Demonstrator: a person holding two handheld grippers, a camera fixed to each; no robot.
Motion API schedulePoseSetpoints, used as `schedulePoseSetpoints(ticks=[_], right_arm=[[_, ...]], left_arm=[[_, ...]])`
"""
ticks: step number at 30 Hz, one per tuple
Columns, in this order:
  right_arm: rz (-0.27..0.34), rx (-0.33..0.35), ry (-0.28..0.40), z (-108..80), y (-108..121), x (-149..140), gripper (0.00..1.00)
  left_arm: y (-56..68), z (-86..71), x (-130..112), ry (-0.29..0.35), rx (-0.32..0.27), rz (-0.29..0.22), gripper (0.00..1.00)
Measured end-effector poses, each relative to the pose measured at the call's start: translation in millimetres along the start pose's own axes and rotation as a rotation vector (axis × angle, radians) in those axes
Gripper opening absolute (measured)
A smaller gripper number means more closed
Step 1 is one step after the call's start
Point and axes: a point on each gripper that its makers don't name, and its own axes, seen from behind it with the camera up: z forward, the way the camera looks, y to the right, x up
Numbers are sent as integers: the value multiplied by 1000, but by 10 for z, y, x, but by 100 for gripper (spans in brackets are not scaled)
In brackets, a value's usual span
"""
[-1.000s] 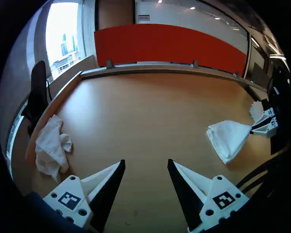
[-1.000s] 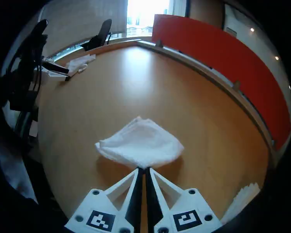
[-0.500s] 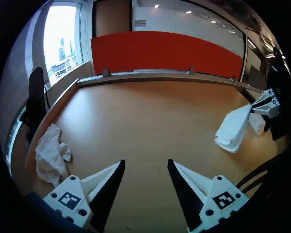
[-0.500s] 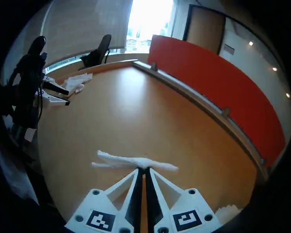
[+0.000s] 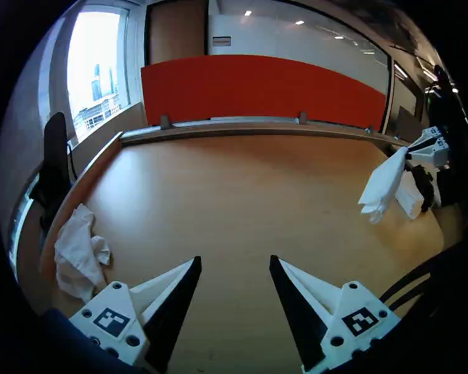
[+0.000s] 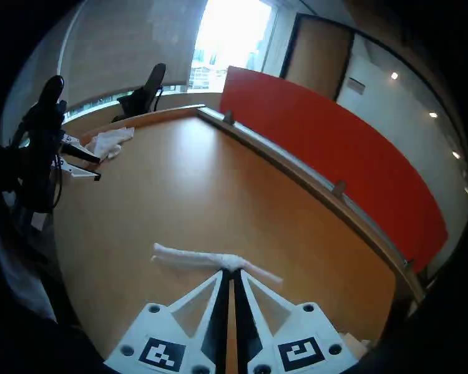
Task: Fold towel
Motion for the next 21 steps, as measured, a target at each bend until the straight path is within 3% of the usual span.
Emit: schedulePoseSetpoints(ticks=[9, 21], right_arm=[[77, -35, 22, -246, 547, -5, 5], [92, -112, -25, -522, 1328, -304, 5]], left_arm=[[50, 10, 42, -1, -2, 11, 80], [115, 69, 135, -4, 3, 18, 80]])
